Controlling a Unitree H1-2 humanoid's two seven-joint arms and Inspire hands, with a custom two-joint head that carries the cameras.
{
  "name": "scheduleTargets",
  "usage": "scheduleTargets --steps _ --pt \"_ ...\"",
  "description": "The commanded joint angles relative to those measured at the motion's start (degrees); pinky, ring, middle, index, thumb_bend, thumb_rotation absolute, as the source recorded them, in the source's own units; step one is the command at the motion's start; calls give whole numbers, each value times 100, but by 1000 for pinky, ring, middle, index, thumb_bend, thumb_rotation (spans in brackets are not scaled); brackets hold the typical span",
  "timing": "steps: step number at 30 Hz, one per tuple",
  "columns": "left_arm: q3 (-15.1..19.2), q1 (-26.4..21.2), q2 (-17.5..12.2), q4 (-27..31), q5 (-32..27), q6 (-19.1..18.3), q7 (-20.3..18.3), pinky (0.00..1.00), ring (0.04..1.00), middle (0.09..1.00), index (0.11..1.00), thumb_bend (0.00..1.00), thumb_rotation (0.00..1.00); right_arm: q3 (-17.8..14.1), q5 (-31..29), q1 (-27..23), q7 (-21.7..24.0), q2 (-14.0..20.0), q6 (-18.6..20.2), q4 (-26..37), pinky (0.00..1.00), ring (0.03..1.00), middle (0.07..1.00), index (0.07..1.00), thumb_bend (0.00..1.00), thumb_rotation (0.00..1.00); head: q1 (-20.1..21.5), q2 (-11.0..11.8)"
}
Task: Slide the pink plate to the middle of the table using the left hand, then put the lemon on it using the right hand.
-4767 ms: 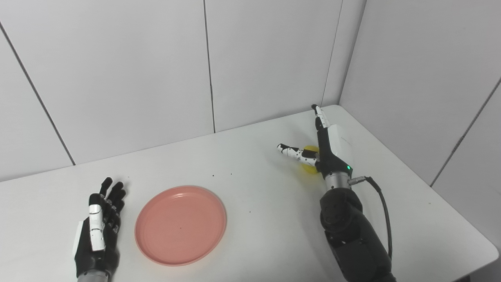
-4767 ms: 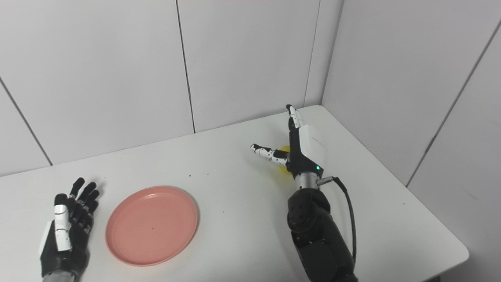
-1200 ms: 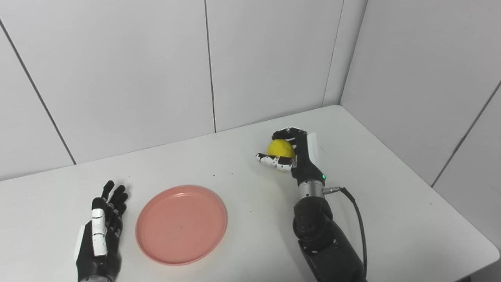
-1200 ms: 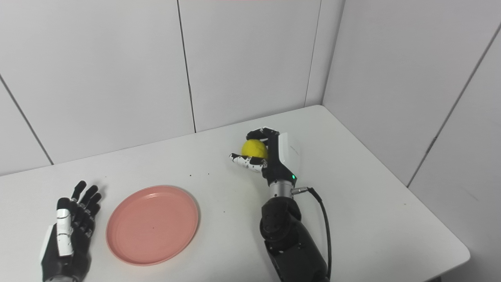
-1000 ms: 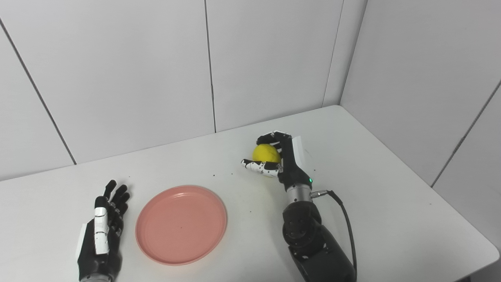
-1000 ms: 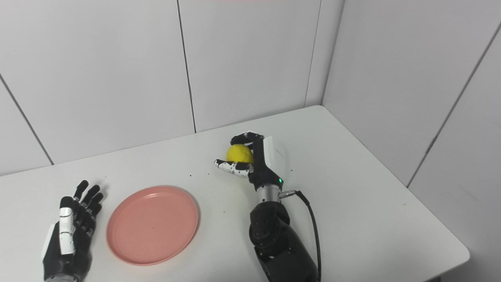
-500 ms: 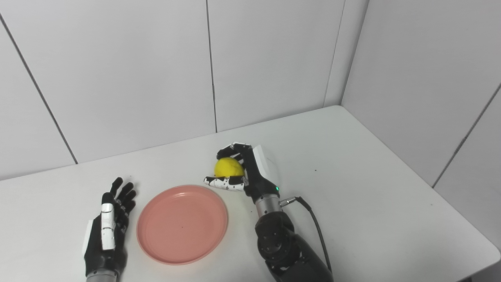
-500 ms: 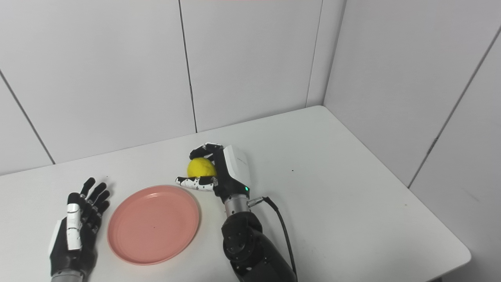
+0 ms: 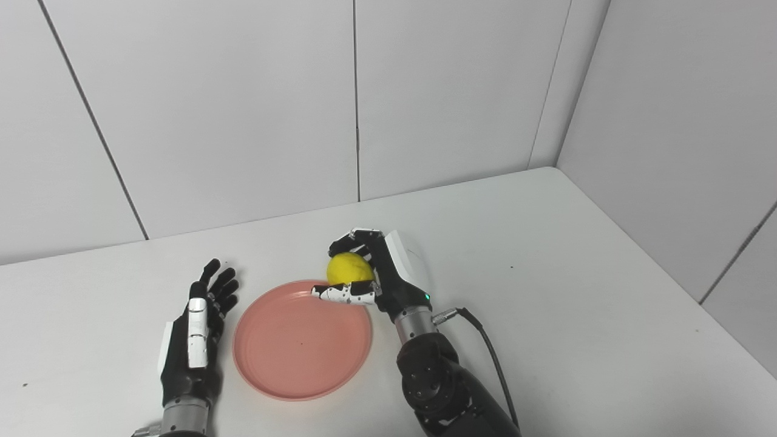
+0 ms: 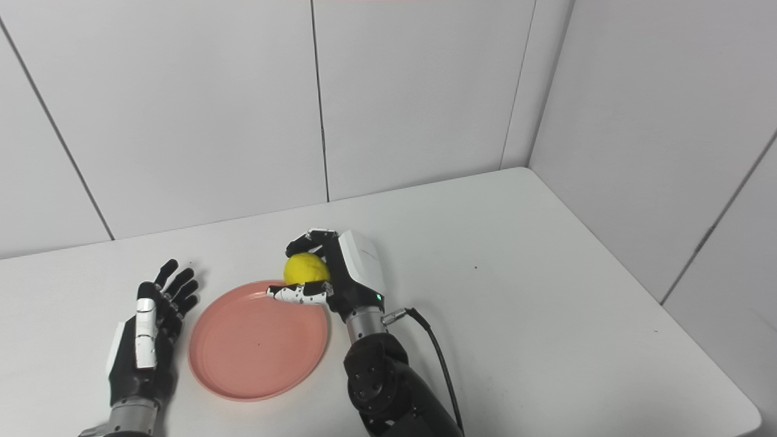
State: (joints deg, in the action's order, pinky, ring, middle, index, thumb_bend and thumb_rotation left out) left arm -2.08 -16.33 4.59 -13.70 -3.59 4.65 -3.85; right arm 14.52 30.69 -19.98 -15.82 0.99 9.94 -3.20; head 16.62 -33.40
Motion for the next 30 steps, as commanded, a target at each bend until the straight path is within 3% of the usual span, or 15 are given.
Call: scheduleTargets --steps 1,23,30 --pt "-40 125 93 -112 48 163 60 884 876 872 879 651 1000 34 55 -247 11 -75 -321 228 325 427 511 370 492 0 -114 -40" --pt "-136 139 332 -64 370 188 424 868 858 852 849 672 996 119 -23 -212 495 -69 -410 402 328 438 509 371 493 0 -1280 -273" --pt "-131 160 380 -10 316 141 410 875 863 854 847 658 999 178 -27 -158 591 -109 -427 376 333 436 508 371 494 0 -1192 -314"
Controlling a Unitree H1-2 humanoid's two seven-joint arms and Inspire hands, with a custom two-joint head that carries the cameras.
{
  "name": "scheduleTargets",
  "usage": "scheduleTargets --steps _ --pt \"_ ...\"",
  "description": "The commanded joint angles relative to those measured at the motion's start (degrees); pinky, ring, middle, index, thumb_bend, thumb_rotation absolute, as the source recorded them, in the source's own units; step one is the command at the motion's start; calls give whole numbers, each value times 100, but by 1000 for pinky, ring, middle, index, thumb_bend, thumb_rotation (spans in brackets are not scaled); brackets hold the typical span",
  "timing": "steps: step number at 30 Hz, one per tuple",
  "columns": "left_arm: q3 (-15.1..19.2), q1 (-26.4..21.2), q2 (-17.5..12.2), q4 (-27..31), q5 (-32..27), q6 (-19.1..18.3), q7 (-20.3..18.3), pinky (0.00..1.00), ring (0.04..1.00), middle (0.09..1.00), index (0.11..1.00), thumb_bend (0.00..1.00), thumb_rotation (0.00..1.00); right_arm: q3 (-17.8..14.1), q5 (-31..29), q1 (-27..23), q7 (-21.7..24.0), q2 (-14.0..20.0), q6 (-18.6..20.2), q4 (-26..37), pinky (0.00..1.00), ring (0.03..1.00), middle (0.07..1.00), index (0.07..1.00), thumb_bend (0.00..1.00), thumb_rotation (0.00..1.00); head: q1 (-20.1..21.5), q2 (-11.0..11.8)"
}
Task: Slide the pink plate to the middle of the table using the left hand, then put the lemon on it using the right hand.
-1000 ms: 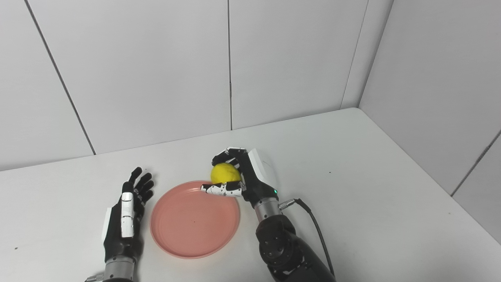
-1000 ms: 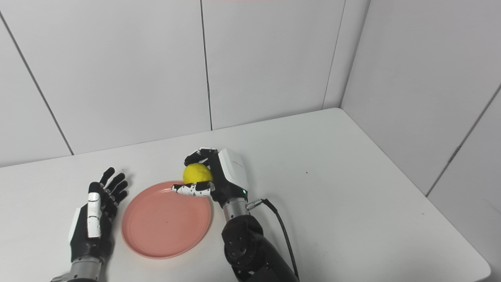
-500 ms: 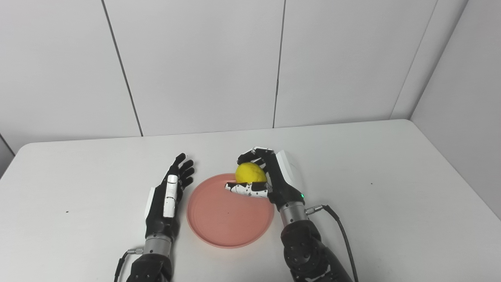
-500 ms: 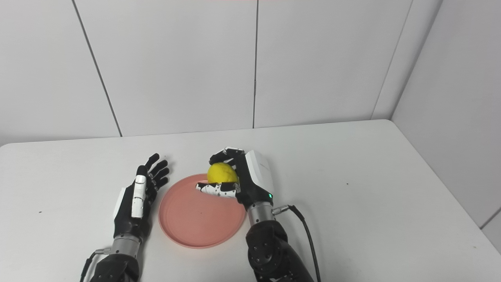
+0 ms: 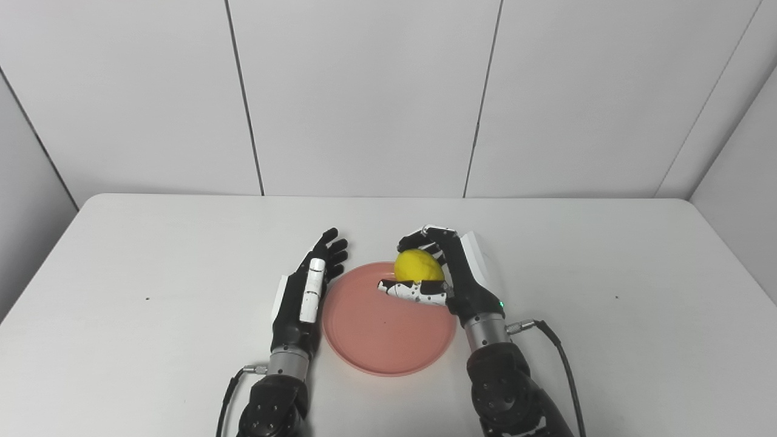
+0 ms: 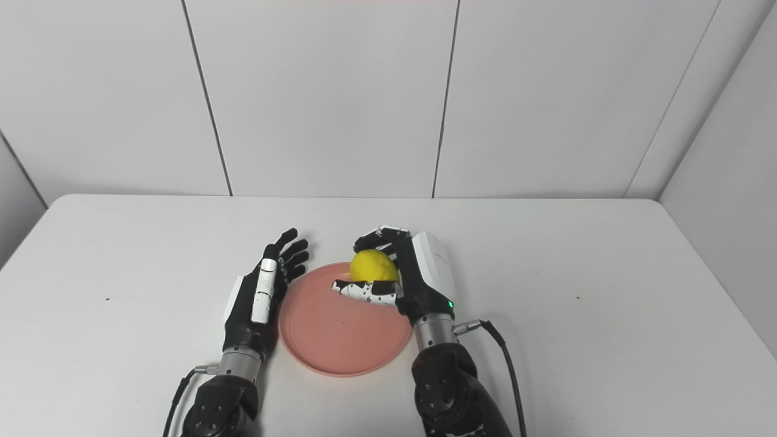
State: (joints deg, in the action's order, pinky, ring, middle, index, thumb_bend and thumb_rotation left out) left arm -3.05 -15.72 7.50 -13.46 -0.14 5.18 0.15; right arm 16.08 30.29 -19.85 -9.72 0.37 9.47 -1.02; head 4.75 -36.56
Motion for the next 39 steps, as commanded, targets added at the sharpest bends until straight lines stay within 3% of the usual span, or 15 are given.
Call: scheduleTargets --steps 1,24,39 --pt "-39 97 80 -31 -8 84 15 876 864 854 847 657 999 48 25 -169 -14 -55 -388 132 334 436 508 371 494 0 4 1" --pt "-87 104 26 15 174 54 106 863 862 847 847 662 1000 336 -62 29 407 -71 -338 -60 337 433 507 387 494 0 81 -21" --pt "-122 63 -13 -67 118 183 11 849 876 866 862 659 1000 630 335 -13 229 -15 -680 -316 324 420 518 417 492 0 98 -9"
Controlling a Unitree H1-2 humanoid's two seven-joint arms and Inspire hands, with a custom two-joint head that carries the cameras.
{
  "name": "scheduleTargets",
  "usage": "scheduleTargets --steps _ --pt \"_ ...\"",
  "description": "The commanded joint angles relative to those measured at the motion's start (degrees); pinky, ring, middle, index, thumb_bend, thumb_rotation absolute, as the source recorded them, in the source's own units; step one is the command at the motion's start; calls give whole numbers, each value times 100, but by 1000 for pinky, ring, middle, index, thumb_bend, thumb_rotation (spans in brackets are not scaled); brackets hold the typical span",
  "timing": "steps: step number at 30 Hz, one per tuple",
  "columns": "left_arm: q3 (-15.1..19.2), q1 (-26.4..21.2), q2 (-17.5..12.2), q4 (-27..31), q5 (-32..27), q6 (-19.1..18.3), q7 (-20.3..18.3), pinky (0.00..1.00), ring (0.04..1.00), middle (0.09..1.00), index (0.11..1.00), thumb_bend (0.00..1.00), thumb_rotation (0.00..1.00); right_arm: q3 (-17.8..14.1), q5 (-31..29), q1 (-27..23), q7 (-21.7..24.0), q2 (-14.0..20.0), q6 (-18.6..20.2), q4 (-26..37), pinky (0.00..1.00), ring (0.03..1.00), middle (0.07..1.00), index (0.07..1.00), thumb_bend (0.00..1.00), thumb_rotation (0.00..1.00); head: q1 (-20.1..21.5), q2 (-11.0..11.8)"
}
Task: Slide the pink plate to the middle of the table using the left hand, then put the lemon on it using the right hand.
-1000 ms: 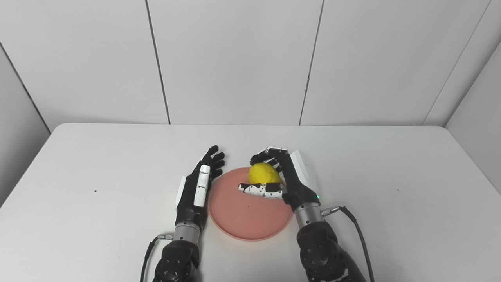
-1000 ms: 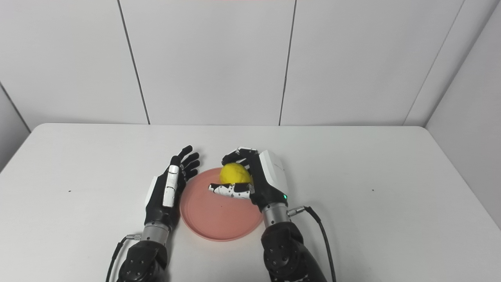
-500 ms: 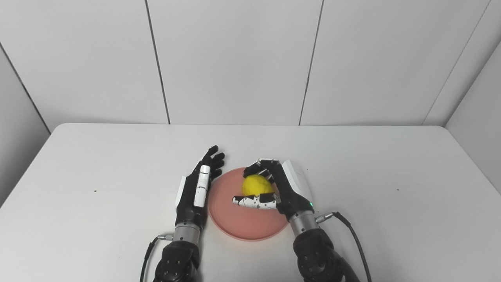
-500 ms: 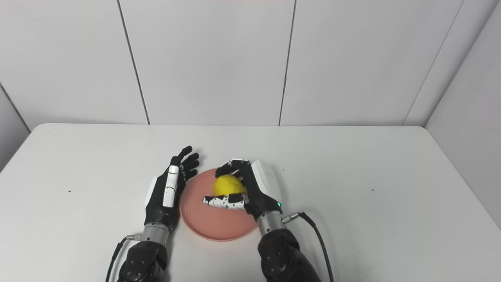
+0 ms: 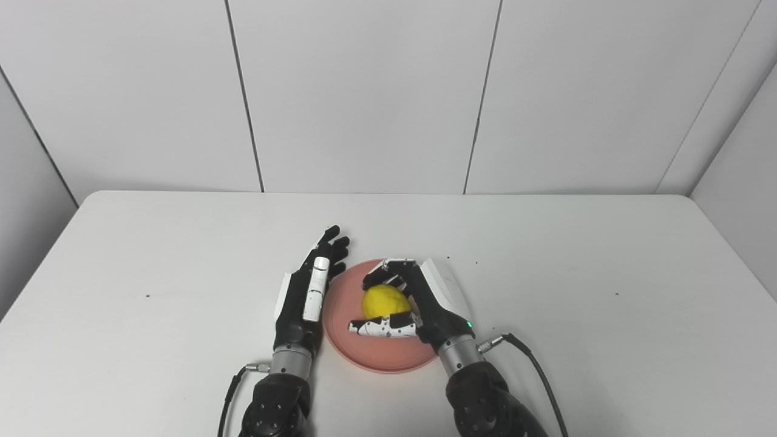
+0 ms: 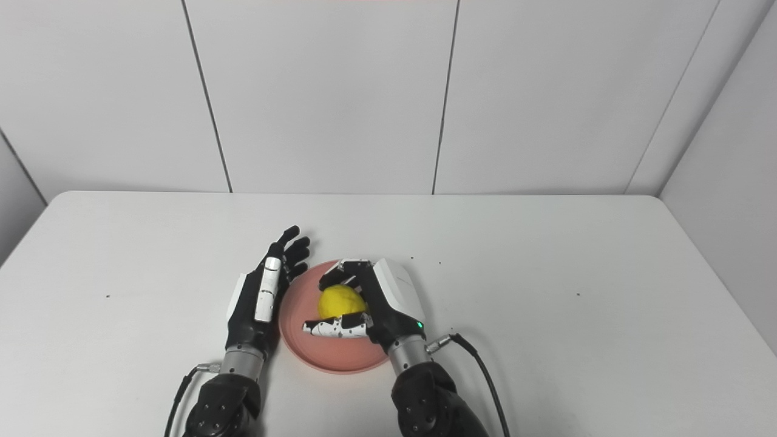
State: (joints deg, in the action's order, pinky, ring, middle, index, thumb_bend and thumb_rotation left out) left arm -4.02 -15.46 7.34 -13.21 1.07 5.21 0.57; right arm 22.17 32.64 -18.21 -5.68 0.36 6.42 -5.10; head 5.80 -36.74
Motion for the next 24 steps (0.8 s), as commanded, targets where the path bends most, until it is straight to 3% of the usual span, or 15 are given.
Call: scheduleTargets --steps 1,7,9,12,15,17,18,24 --pt "-27 36 1 -99 2 191 -27 845 874 865 861 659 1000 32 145 -183 -201 -10 -423 59 326 420 518 419 492 0 -6 8" --pt "-39 44 -18 -58 -13 111 -54 867 882 869 861 666 1000 49 396 -182 -322 -2 -457 -12 370 459 460 503 496 0 5 12" --pt "-40 42 -21 -53 -8 111 -49 869 880 867 858 660 1000 62 462 -194 -402 13 -523 -49 322 415 485 543 489 0 5 8" --pt "-52 30 -43 -106 12 231 -54 859 877 869 858 654 1000 73 567 -214 -491 16 -559 -88 326 422 485 556 489 0 10 19" --pt "-78 23 -82 -119 30 260 -80 856 879 874 857 648 1000 63 572 -203 -563 21 -701 -115 441 450 488 524 507 0 11 12" --pt "-92 27 -101 -90 45 207 -74 867 885 880 860 653 1000 56 589 -194 -615 21 -773 -126 514 500 541 498 510 24 11 13" --pt "-98 30 -107 -75 57 179 -64 875 890 885 863 660 1000 52 604 -189 -633 19 -787 -124 563 614 642 497 503 92 11 13" --pt "-105 41 -120 -51 51 175 -47 891 898 901 882 668 1000 51 781 -179 -848 19 -925 -172 680 739 745 498 503 134 18 4"
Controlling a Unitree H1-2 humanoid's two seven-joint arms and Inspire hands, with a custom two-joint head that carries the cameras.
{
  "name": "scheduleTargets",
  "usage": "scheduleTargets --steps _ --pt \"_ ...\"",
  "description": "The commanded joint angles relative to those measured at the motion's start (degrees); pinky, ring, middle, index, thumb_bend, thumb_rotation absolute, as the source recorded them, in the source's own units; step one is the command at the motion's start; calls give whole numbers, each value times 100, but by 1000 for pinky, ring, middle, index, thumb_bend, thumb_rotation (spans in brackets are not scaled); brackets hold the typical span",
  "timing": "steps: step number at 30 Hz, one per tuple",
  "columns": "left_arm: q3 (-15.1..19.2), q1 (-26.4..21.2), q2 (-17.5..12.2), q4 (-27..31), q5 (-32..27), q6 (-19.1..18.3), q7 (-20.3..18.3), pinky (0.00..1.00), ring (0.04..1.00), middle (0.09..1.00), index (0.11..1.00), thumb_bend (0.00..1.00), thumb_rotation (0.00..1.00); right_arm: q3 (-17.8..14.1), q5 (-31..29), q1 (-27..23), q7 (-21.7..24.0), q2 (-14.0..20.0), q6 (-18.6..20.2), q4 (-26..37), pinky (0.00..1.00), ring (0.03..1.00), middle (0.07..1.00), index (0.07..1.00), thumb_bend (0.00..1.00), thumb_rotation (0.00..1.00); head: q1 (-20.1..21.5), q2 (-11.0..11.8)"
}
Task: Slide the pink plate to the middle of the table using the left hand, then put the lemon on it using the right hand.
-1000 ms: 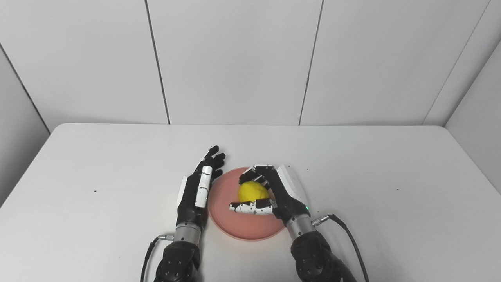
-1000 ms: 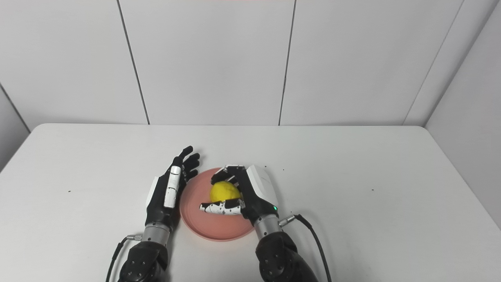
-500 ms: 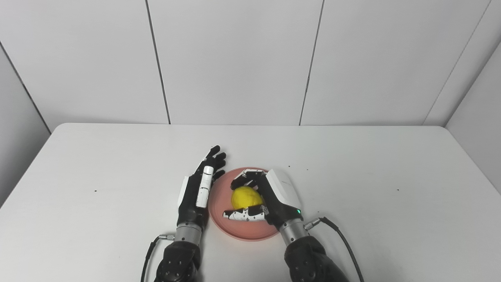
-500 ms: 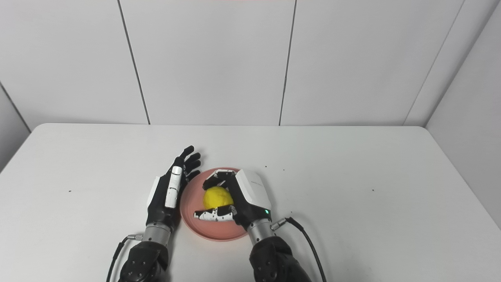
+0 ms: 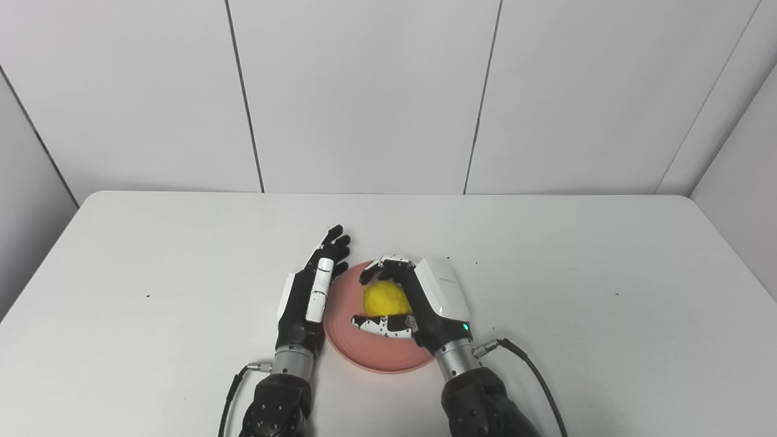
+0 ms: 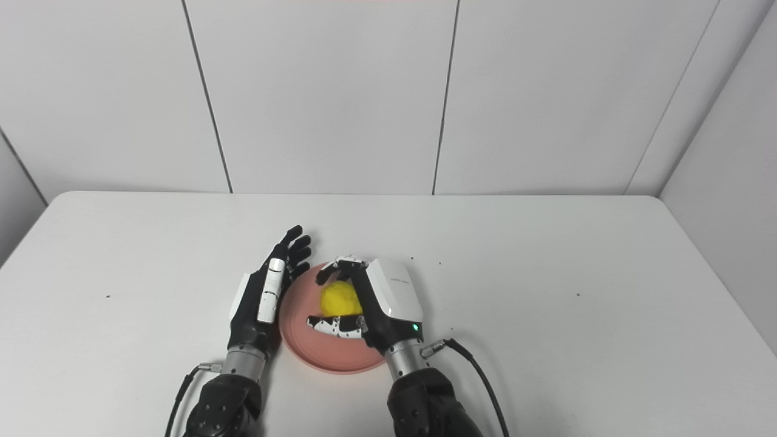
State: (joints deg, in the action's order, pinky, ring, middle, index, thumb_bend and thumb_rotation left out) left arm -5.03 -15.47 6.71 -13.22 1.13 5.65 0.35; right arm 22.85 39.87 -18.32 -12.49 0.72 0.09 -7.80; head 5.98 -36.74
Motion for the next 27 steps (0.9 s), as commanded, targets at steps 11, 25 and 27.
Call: scheduleTargets --steps 11,25,27 --pt "46 49 -18 -39 -95 161 -58 868 863 869 860 638 1000 -51 -100 -86 -59 -1 -352 204 863 859 850 767 625 338 -10 -9" --pt "56 66 3 6 -5 -6 33 915 888 867 874 673 1000 -198 -571 78 -29 7 -684 409 950 957 944 897 636 772 -9 -20" --pt "74 75 26 20 -11 -12 57 906 886 861 870 670 1000 -274 -728 115 -20 -12 -752 432 947 951 942 910 639 820 -8 -23"
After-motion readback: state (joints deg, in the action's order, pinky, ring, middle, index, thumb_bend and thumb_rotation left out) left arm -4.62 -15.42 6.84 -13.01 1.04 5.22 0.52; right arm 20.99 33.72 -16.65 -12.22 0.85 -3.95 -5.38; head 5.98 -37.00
